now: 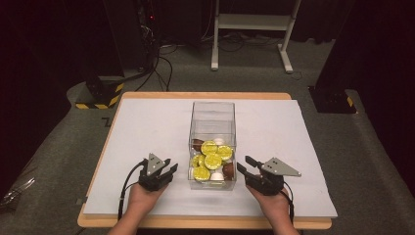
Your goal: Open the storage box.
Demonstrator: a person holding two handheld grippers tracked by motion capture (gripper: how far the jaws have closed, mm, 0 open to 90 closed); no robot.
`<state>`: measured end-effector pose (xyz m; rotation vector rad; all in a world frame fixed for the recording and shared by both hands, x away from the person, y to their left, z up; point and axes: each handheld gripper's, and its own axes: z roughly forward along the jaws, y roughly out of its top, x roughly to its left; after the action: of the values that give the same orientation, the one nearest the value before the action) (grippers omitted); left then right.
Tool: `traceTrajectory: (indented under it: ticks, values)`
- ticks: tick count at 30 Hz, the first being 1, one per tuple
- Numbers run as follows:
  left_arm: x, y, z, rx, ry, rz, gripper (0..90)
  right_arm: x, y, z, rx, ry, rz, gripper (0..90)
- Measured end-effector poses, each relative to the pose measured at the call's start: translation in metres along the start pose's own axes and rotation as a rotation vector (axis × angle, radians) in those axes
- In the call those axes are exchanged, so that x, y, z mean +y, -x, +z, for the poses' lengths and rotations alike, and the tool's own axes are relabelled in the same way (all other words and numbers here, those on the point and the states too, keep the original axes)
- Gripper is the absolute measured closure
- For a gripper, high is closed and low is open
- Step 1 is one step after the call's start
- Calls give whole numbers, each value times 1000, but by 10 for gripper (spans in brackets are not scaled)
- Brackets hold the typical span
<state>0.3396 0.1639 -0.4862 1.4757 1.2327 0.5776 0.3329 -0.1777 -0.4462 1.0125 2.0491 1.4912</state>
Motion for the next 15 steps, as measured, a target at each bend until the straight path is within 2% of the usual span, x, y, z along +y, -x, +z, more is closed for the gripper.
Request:
traceTrajectory:
  ticks: [1, 4, 8, 10, 12, 14, 15]
  values:
    - [2, -6, -2, 10, -17, 26, 623, 1, 0, 1, 5, 0, -1, 548]
    - [2, -20, -6, 48, -38, 63, 588, 6, 0, 3, 14, -4, -6, 523]
    - [1, -42, -11, 84, -45, 31, 548, 11, -1, 4, 15, -11, -24, 497]
    - [-2, -55, -13, 119, -36, 14, 535, 14, -1, 3, 8, -2, -34, 493]
    - [-3, -62, -15, 124, -39, -3, 523, 17, -2, 3, 11, 3, -42, 474]
    - [-3, -67, -16, 135, -48, -5, 507, 21, -4, 4, 19, 0, -49, 468]
    - [-4, -70, -17, 141, -60, 8, 496, 23, -5, 5, 25, 2, -53, 456]
